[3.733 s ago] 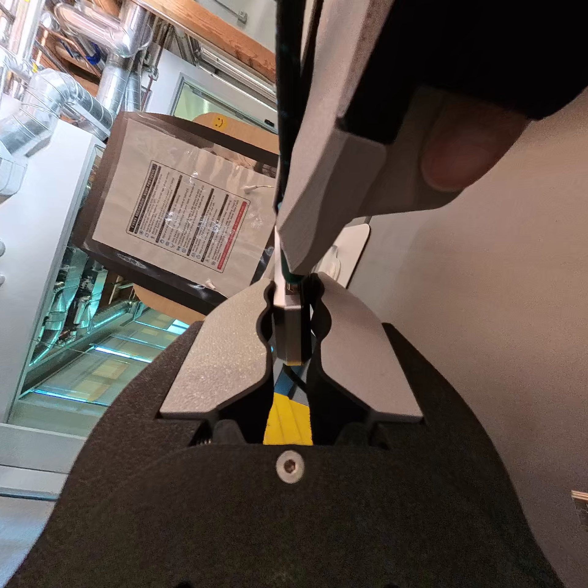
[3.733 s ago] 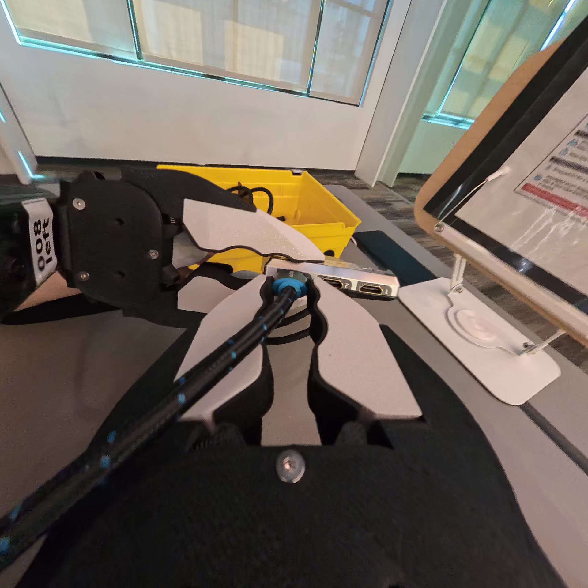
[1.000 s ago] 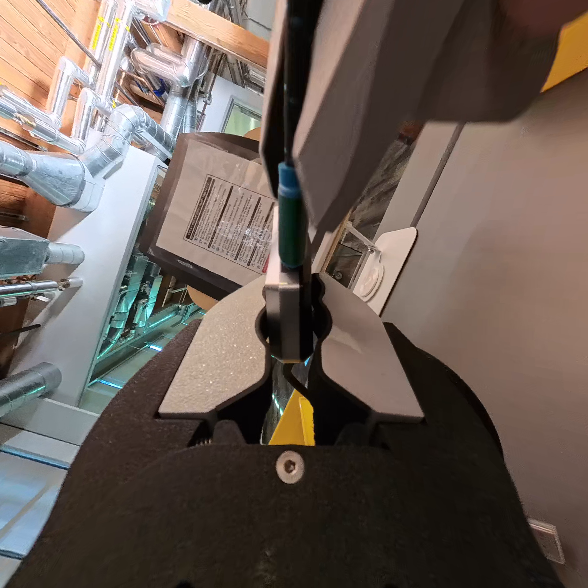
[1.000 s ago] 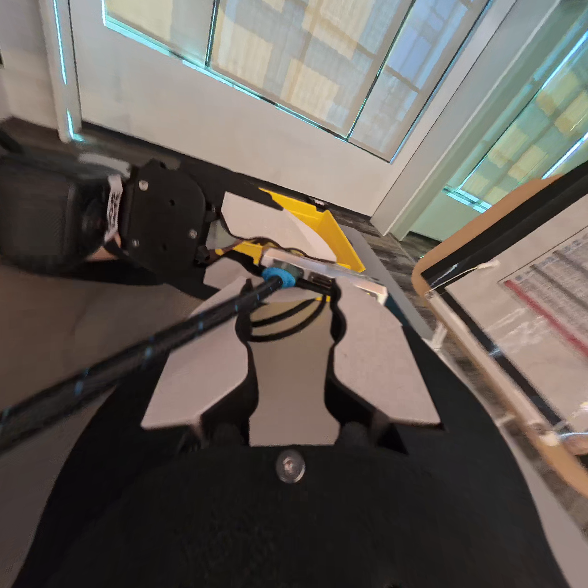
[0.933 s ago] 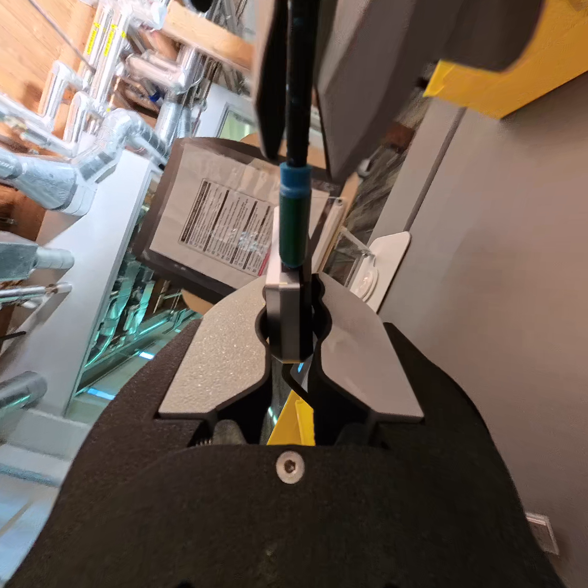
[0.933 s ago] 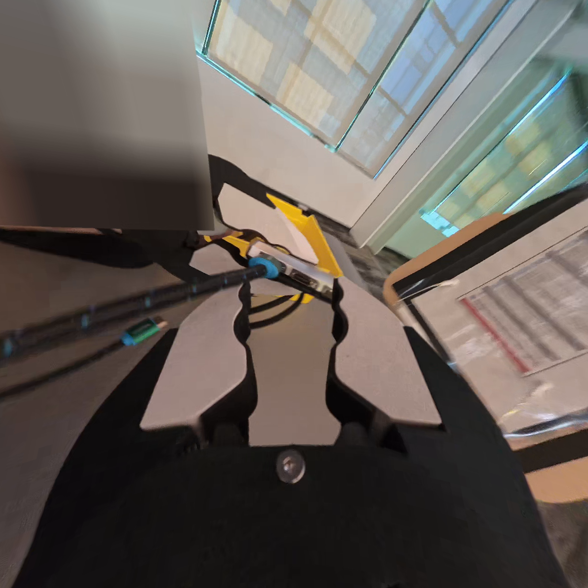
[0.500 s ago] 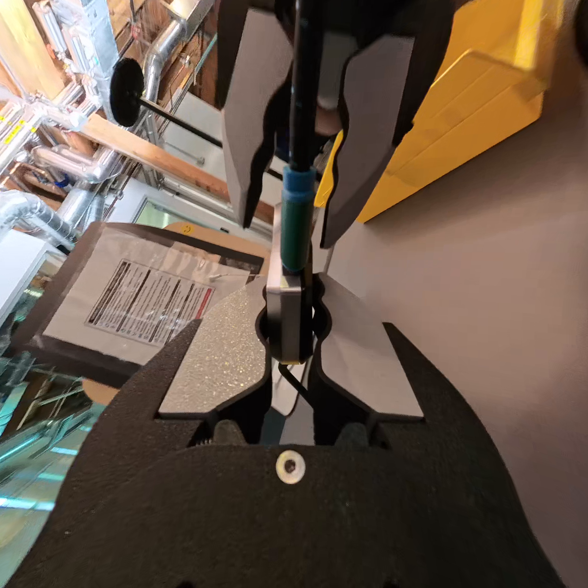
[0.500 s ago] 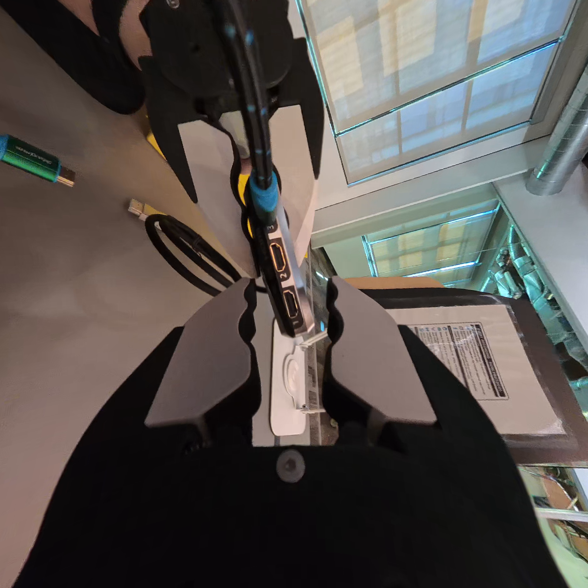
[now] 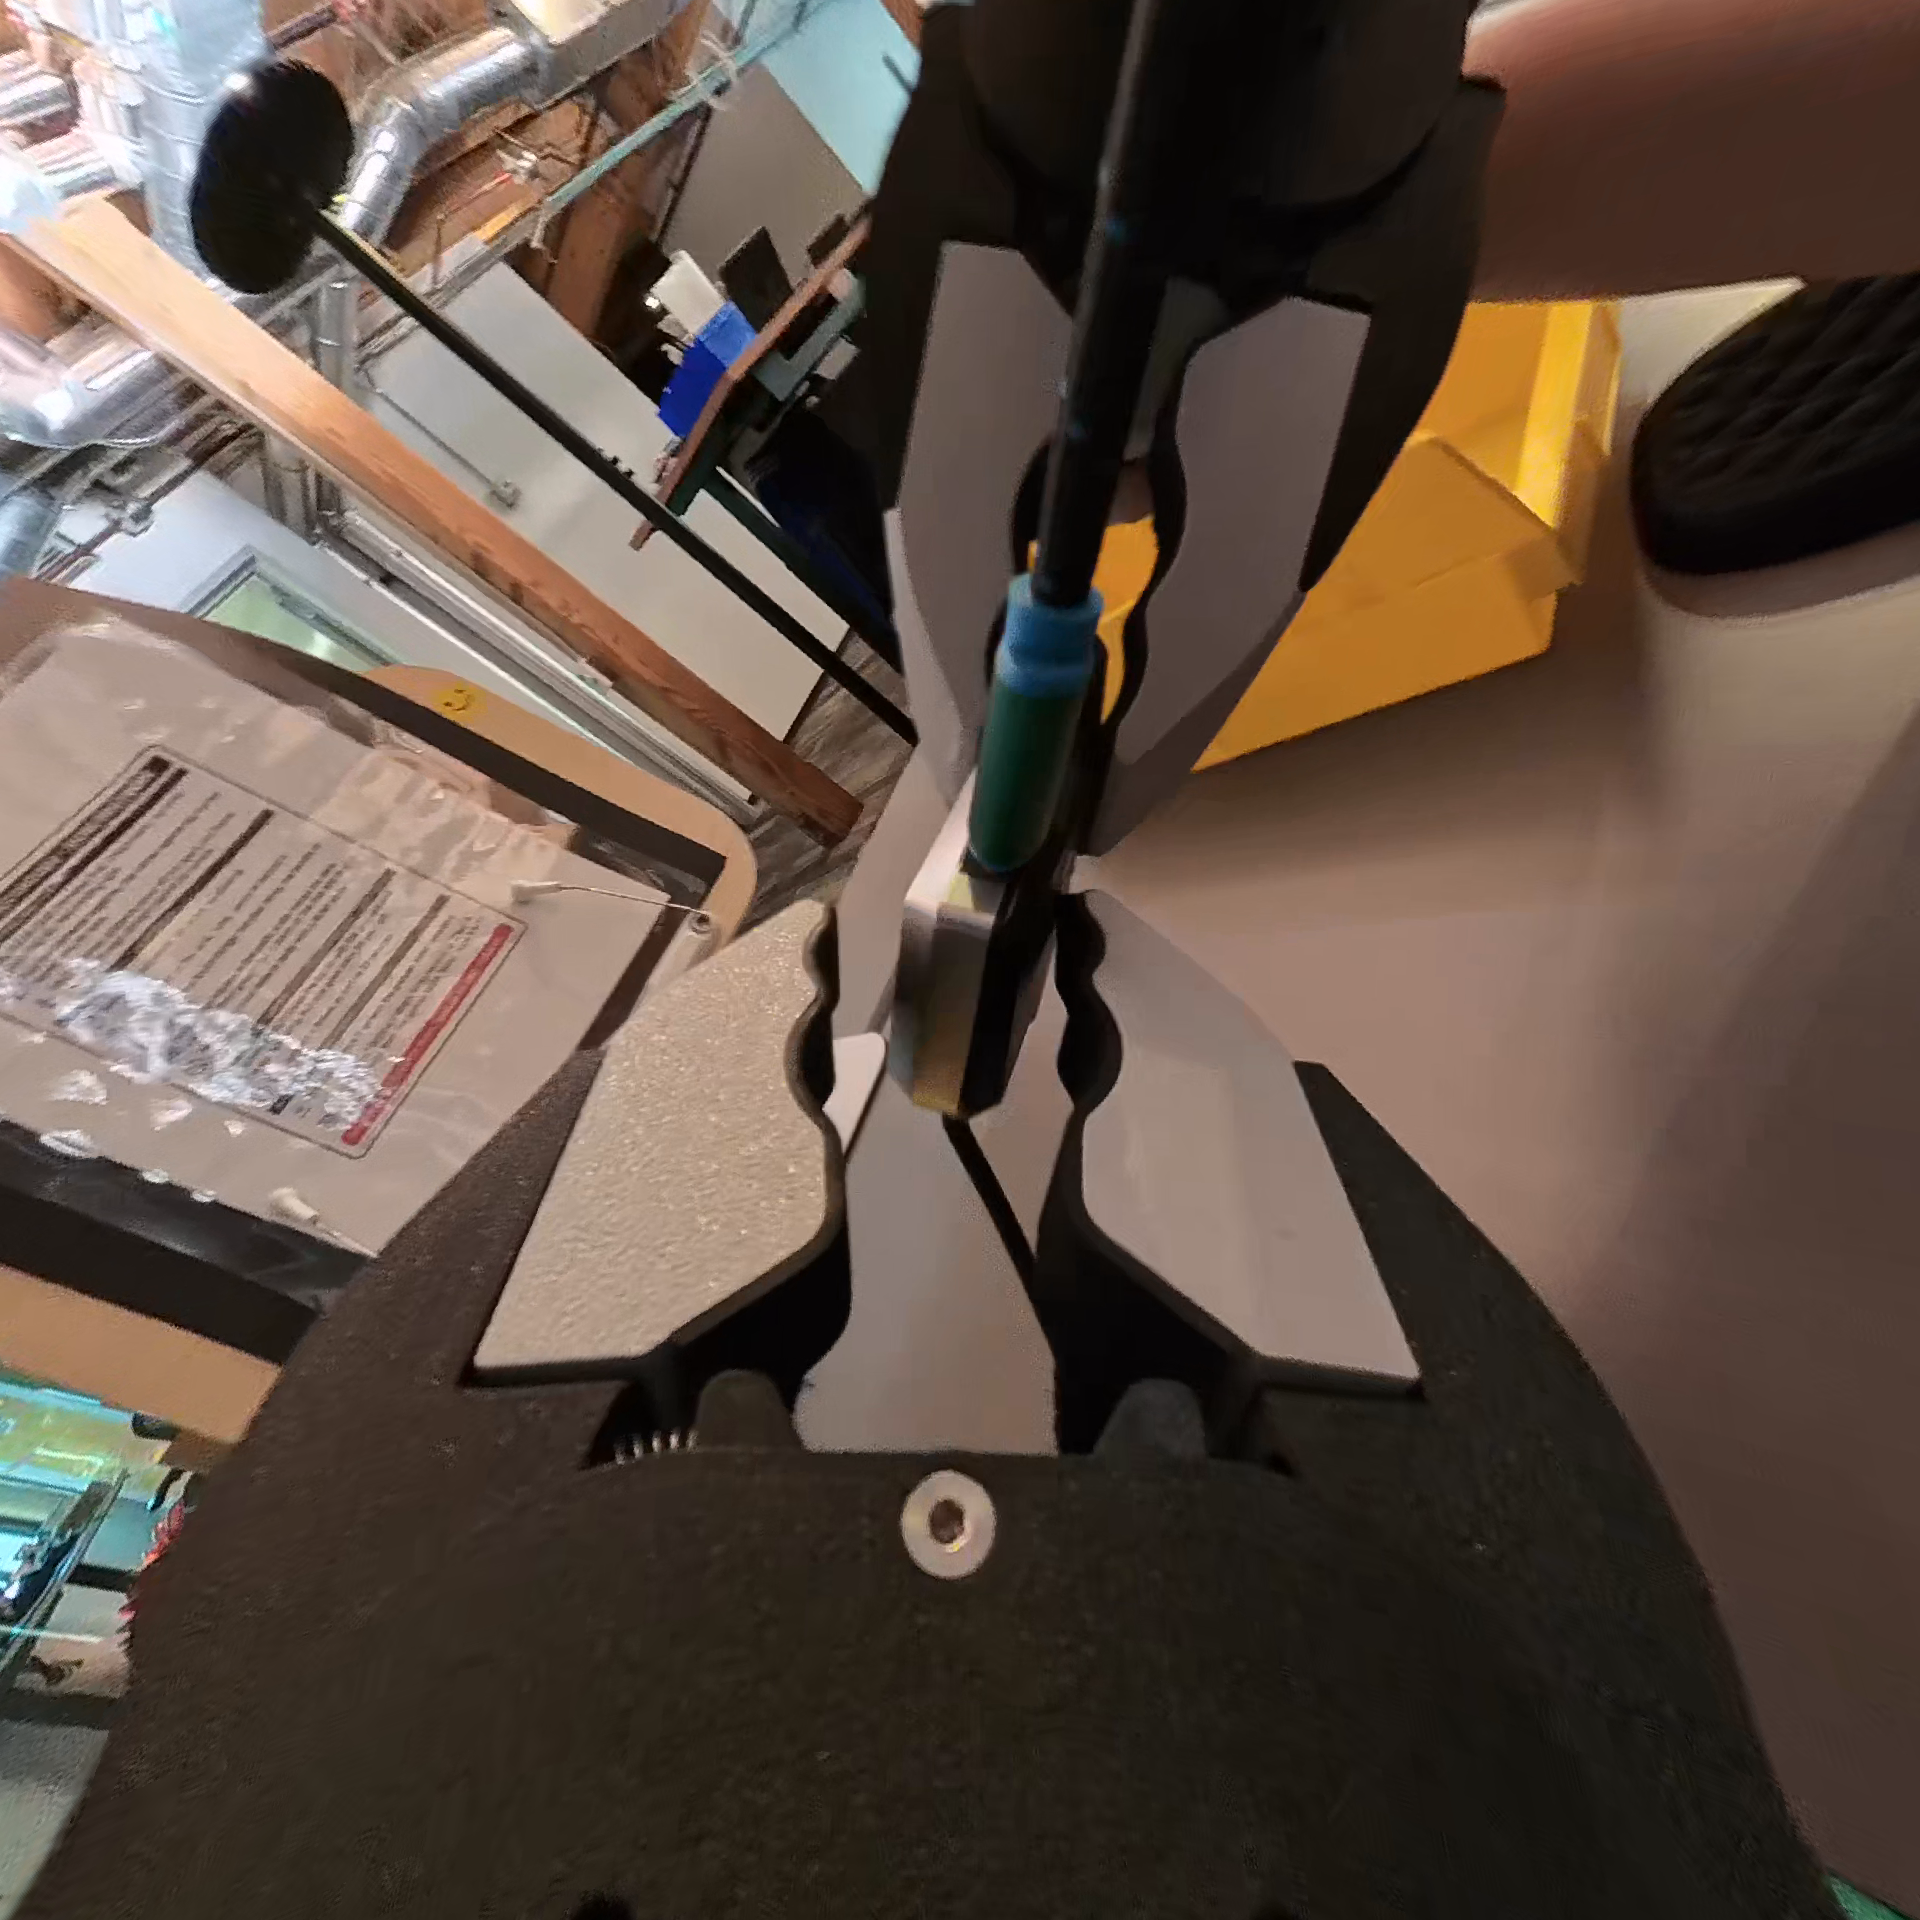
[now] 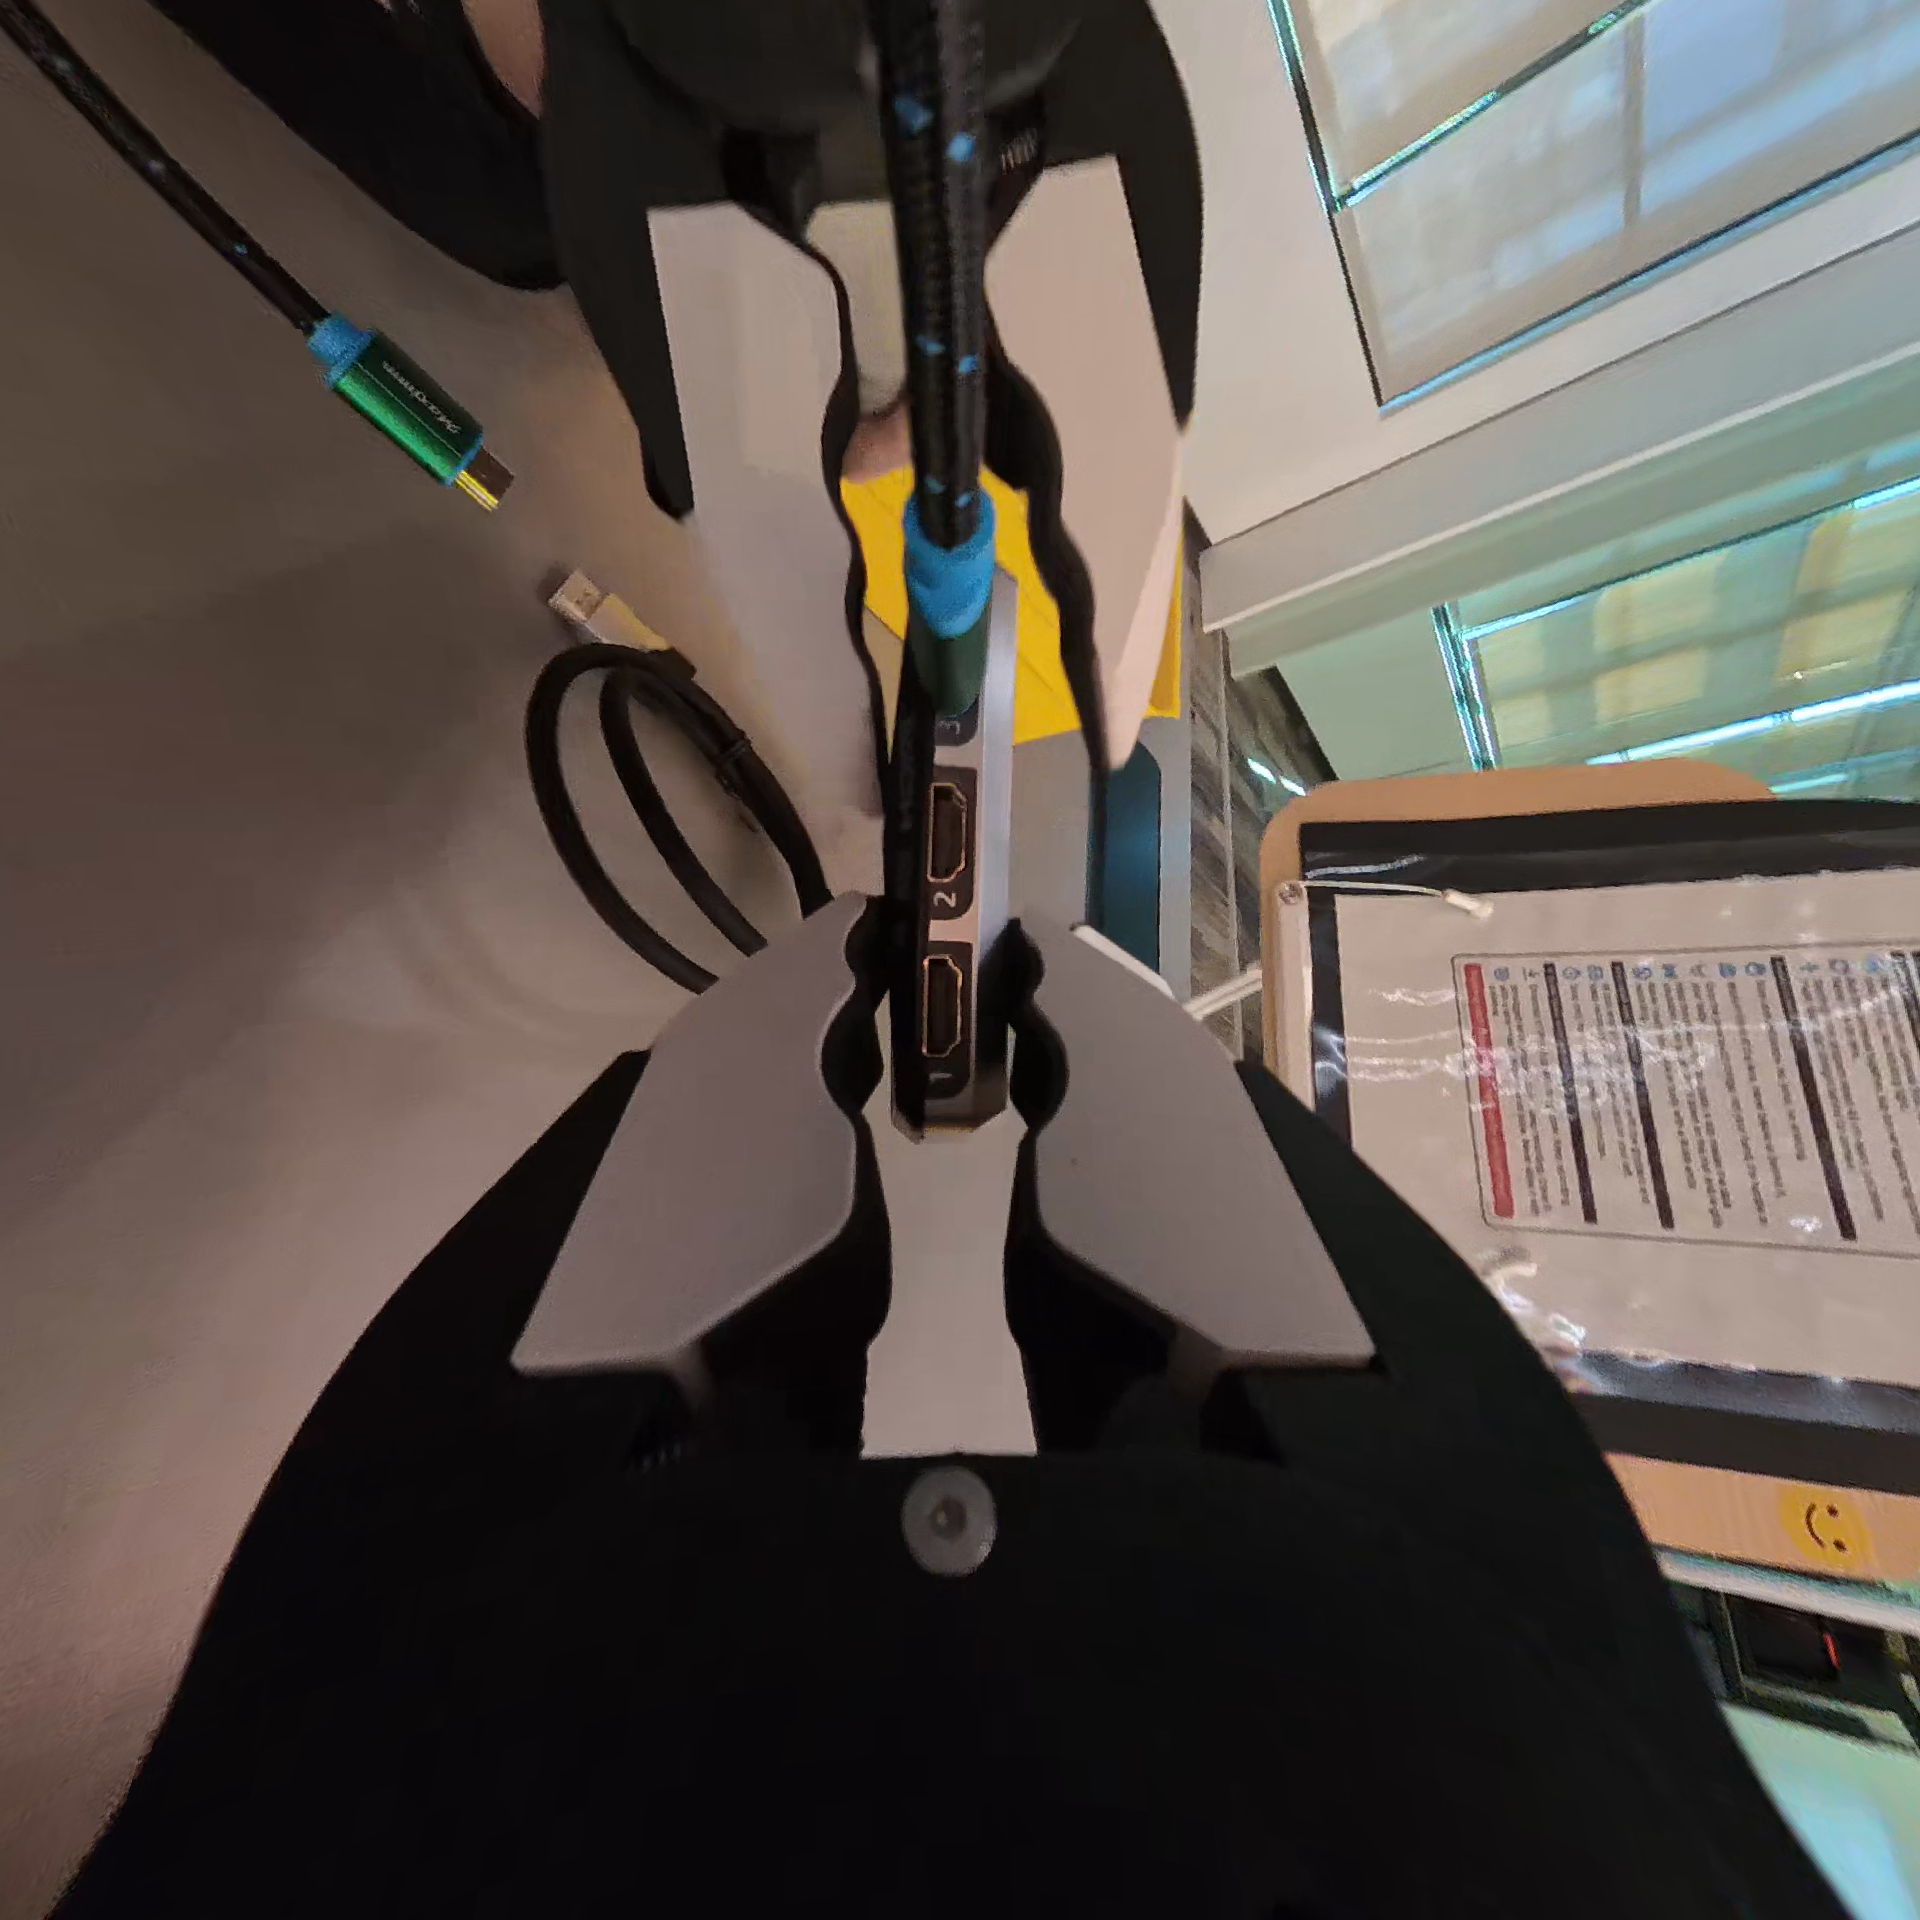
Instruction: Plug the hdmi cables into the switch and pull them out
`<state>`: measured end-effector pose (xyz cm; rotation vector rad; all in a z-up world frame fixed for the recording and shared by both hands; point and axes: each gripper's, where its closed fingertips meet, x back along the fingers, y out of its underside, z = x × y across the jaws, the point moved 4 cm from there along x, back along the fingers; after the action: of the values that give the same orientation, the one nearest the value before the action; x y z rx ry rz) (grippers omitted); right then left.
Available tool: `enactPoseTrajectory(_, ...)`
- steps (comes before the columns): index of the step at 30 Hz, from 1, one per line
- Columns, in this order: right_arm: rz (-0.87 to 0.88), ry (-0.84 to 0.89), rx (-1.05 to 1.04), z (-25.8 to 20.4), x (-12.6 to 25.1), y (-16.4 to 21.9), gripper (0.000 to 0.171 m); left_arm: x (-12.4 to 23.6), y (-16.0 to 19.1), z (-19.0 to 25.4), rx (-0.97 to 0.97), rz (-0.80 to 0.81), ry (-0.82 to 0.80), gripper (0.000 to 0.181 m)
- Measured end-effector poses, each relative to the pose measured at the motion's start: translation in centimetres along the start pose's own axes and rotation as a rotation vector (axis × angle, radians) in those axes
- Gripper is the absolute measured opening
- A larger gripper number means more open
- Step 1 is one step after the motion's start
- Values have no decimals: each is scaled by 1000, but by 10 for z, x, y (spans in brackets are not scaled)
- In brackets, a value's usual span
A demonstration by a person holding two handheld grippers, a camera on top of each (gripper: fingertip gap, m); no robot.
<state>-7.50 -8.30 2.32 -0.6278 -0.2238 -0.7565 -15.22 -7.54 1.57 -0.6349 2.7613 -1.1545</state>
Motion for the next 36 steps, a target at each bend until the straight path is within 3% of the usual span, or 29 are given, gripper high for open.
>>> enactPoseTrajectory(6, -101, 108, -80, 25, 15, 26, 21, 11, -2, -32, 137, 15, -154, 38)
enactPoseTrajectory(13, -164, 178, -318, 52, 39, 64, 22, 12, 14, -48, 230, -66, -250, 26)
enactPoseTrajectory(20, -133, 197, -279, 55, 51, 66, 22, 17, 28, -64, 352, -114, -342, 26)
enactPoseTrajectory(27, -68, 231, -228, 60, 70, 63, 22, 5, 55, -56, 674, -181, -300, 23)
enactPoseTrajectory(36, -48, 311, -374, 75, 87, 84, 22, -13, 76, -29, 762, -265, -206, 23)
